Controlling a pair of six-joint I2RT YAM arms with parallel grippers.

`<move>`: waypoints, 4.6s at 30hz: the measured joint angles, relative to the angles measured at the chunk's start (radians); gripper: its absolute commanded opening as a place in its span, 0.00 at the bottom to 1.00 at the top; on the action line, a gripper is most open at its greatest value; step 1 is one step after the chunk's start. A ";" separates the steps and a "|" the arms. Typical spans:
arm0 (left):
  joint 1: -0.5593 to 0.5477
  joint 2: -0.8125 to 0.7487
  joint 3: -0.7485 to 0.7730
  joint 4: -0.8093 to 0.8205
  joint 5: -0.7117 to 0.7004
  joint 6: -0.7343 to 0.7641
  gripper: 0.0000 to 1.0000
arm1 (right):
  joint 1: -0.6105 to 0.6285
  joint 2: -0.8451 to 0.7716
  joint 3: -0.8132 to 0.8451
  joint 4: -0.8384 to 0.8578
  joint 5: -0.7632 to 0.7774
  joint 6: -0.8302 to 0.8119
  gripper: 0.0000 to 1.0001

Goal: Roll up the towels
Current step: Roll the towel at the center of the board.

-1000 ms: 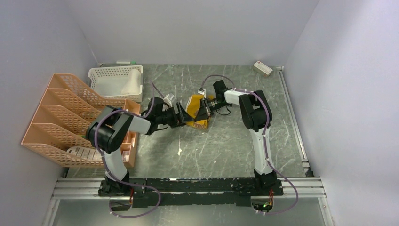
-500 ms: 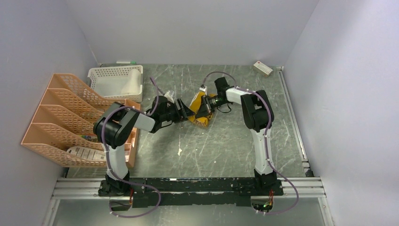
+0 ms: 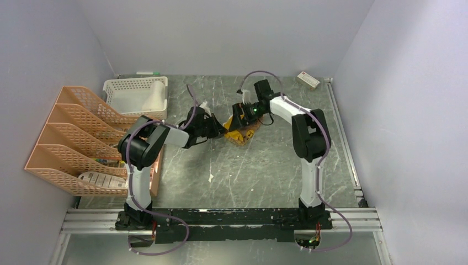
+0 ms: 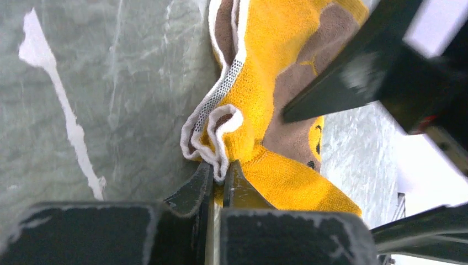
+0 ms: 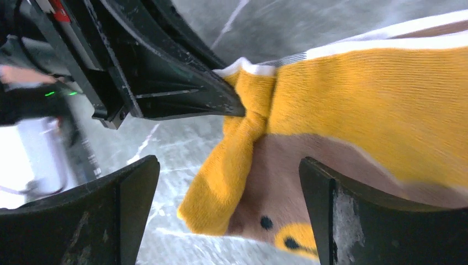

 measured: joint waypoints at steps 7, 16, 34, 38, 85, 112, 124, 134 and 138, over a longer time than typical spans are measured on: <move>-0.002 0.005 0.119 -0.189 -0.018 0.101 0.07 | 0.160 -0.413 -0.195 0.143 0.640 -0.077 1.00; -0.003 0.005 0.231 -0.394 -0.015 0.214 0.07 | 0.538 -0.702 -0.607 0.421 1.046 -0.285 1.00; 0.026 0.032 0.243 -0.392 0.108 0.231 0.08 | 0.562 -0.412 -0.629 0.517 1.360 -0.503 0.76; 0.035 0.045 0.253 -0.390 0.141 0.232 0.08 | 0.568 -0.396 -0.639 0.603 1.448 -0.553 0.79; 0.183 -0.423 0.016 -0.466 0.197 0.255 0.71 | 0.305 -0.382 -0.597 0.533 0.519 -0.032 0.00; 0.018 -0.303 -0.248 -0.055 0.027 -0.049 0.76 | 0.122 -0.304 -0.987 1.472 0.084 0.892 0.00; -0.031 -0.488 -0.327 0.030 -0.124 -0.129 0.78 | 0.123 -0.260 -0.998 1.498 0.077 0.894 0.00; -0.107 -0.380 -0.241 -0.026 -0.145 -0.127 0.77 | 0.123 -0.274 -0.997 1.425 0.080 0.842 0.00; -0.111 -0.395 -0.233 -0.127 -0.196 -0.085 0.78 | 0.122 -0.290 -0.997 1.403 0.082 0.822 0.00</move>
